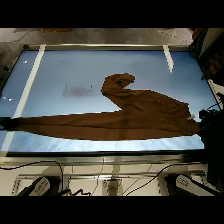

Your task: Fold the clothes and pants, and hang the long-sleeved shirts on hangers.

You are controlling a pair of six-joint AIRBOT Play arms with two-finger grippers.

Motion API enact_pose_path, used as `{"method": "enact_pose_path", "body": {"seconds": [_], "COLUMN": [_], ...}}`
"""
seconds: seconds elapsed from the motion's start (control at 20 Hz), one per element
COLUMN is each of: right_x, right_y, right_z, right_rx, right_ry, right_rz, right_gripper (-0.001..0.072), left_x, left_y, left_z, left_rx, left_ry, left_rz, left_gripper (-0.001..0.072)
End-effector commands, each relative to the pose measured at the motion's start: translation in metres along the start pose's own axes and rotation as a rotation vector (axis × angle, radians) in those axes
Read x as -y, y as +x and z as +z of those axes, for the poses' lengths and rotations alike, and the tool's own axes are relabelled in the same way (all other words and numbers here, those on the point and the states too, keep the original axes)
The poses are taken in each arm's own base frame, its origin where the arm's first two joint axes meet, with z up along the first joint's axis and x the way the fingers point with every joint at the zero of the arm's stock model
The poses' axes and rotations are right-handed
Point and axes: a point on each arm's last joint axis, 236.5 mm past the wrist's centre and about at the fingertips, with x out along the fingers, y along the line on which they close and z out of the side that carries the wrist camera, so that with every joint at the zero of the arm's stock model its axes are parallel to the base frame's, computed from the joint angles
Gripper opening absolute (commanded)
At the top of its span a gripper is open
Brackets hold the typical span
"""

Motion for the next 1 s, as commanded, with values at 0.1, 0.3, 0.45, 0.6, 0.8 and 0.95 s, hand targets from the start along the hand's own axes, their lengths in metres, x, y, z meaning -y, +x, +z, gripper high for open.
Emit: {"method": "enact_pose_path", "body": {"seconds": [0.1, 0.3, 0.45, 0.6, 0.8, 0.95], "right_x": [0.009, 0.009, 0.01, 0.012, 0.009, -0.02], "right_y": [0.003, 0.008, 0.011, 0.012, 0.013, 0.01], "right_z": [-0.042, -0.051, -0.045, -0.036, -0.015, 0.025], "right_rx": [-0.145, -0.183, -0.157, -0.12, -0.031, 0.141], "right_ry": [-0.036, -0.037, -0.039, -0.04, -0.04, -0.043], "right_rz": [-0.035, -0.03, -0.033, -0.04, -0.031, 0.087], "right_gripper": [0.0023, 0.0024, 0.0625, 0.0706, 0.0701, 0.0696], "left_x": [-0.001, 0.007, 0.006, 0.001, 0.005, 0.019], "left_y": [0.018, 0.034, 0.037, 0.039, 0.037, 0.03], "left_z": [-0.054, -0.083, -0.082, -0.072, -0.06, -0.02], "left_rx": [-0.213, -0.319, -0.316, -0.278, -0.237, -0.129], "left_ry": [0.146, 0.238, 0.242, 0.222, 0.207, 0.215], "left_rz": [0.003, -0.031, -0.027, 0.0, 0.004, 0.03], "left_gripper": [0.0011, 0.0012, 0.0395, 0.0663, 0.046, 0.046]}}
